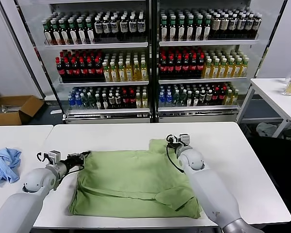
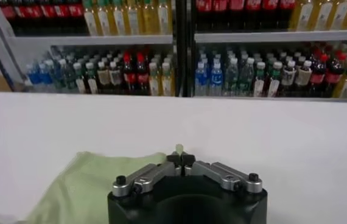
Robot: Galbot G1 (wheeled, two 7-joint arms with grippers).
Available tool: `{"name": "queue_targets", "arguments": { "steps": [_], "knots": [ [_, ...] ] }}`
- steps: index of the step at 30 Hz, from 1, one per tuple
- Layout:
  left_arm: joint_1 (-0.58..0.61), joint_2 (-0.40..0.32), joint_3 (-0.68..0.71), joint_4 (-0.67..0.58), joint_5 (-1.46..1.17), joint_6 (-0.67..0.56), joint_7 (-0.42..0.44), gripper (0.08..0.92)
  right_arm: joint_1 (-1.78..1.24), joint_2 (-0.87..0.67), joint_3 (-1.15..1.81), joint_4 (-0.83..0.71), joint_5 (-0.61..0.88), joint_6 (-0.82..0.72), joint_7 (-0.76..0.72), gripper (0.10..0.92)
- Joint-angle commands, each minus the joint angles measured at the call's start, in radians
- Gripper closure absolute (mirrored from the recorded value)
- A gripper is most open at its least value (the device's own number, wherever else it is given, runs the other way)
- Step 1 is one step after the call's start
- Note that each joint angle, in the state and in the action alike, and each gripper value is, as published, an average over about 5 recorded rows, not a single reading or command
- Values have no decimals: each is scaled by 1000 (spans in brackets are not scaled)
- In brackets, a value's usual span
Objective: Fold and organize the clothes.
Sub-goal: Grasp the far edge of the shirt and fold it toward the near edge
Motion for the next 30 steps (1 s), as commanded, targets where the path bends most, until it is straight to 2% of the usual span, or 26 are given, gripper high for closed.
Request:
{"name": "queue_targets", "arguments": {
  "steps": [1, 4, 10, 14, 20, 30],
  "knots": [
    [234, 69, -107, -305, -82, -17, -110, 915, -192, -96, 42, 435, 89, -43, 54, 919],
    [316, 64, -152, -357, -79, -24, -115, 915, -281, -131, 65, 540, 88, -49, 62, 919],
    [411, 42, -220, -367, -73, -45, -104, 915, -466, -182, 127, 696, 81, -49, 81, 919],
    [455, 33, -254, -365, -68, -52, -88, 915, -581, -185, 185, 747, 55, -48, 75, 919],
    [529, 61, -338, -396, -64, -47, -1, 915, -660, -203, 217, 793, 27, -47, 62, 919],
    [565, 59, -346, -422, -54, -17, 10, 915, -760, -221, 260, 878, -7, -49, 71, 919]
  ]
}}
